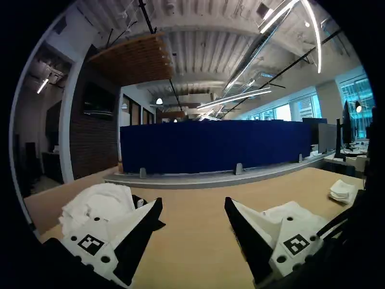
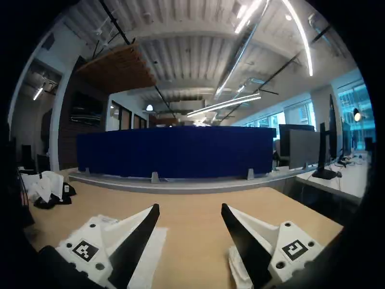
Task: Fold towel
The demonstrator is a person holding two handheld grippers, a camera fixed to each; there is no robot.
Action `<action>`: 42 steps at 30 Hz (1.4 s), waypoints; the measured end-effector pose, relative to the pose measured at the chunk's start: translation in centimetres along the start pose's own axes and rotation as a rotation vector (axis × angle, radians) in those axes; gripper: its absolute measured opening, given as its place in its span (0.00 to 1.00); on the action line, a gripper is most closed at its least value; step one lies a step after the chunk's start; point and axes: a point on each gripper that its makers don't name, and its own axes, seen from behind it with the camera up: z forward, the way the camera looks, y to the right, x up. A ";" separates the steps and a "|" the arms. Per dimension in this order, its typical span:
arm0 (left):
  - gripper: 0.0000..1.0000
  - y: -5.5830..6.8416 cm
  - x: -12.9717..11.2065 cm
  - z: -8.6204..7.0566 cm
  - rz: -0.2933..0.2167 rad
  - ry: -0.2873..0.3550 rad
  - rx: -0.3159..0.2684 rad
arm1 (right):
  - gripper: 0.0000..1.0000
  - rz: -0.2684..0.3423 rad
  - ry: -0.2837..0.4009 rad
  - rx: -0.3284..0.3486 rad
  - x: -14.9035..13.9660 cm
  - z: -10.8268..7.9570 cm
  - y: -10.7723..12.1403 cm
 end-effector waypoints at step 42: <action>0.96 3.5 12.7 -2.2 -0.005 -0.110 -0.144 | 1.00 -0.042 -0.099 0.124 14.5 -3.5 -2.6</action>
